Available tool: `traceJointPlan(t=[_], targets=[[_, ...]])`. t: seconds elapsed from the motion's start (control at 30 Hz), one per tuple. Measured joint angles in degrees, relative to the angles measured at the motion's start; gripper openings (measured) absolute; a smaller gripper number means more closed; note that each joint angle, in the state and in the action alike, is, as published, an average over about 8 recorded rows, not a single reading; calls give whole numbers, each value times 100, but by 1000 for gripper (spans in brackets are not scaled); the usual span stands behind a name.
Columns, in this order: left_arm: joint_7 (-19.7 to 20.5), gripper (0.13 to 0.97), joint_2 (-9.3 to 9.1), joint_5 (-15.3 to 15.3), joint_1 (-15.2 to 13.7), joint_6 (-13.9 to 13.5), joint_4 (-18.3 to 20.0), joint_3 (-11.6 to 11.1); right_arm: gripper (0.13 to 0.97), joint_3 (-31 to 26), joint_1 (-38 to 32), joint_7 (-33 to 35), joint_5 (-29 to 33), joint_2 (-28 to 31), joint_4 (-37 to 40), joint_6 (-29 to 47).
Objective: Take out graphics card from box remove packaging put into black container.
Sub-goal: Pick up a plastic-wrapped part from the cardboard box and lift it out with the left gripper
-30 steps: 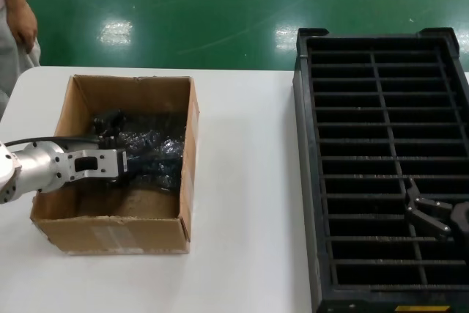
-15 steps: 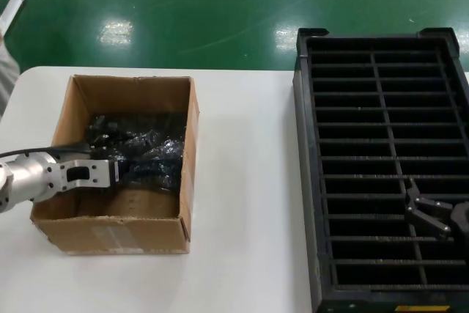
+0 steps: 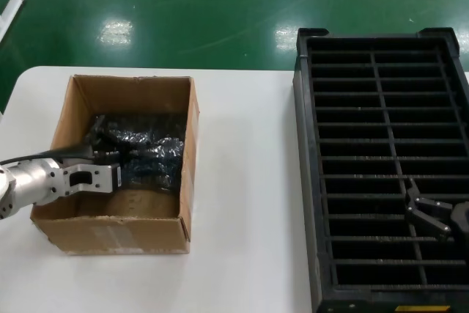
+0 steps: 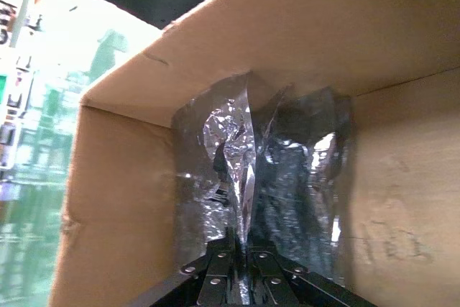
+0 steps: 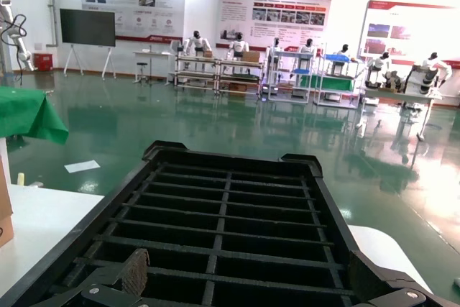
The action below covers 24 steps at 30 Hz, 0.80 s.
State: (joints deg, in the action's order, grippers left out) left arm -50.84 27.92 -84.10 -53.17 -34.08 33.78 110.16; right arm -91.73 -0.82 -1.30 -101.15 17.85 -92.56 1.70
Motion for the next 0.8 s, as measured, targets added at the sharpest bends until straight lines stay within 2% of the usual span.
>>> traceJointPlan(t=[0.23,0.43,0.6,0.8], targets=[[-129,152,55,-69,92,138,291,-89,966,0,0,0,0,0,0,0],[100,144,239,-32,283,187,837,-110,966,0,0,0,0,0,0,0],[518,139,506,80,543,245,1614,-141,966,0,0,0,0,0,0,0],[1423,139,1038,353,997,240,2946,-268,966,0,0,0,0,0,0,0]])
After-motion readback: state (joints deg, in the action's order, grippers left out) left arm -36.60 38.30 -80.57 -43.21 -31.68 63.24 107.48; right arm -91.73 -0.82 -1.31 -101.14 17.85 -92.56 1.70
